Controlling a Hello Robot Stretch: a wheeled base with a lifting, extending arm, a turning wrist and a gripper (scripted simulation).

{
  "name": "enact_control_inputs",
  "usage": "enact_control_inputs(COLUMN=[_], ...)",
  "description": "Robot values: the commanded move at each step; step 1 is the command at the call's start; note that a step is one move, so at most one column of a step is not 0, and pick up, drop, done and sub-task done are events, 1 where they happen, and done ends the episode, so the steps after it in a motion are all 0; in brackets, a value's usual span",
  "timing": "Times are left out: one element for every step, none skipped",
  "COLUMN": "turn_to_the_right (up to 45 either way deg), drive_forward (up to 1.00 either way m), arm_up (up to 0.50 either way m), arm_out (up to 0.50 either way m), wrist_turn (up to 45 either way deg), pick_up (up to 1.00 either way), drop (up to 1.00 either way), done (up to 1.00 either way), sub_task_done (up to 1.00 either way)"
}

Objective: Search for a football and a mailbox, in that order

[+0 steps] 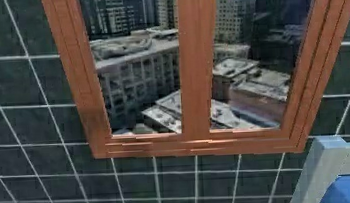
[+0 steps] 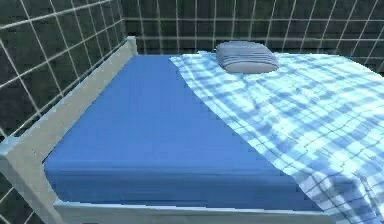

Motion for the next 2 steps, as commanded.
enact_control_inputs(turn_to_the_right=[-42.0, 0.0], drive_forward=[0.0, 0.0], arm_up=[0.0, 0.0], arm_out=[0.0, 0.0], wrist_turn=[0.0, 0.0], pick_up=[0.0, 0.0], drop=[0.0, 0.0], done=[0.0, 1.0], sub_task_done=[0.0, 0.0])
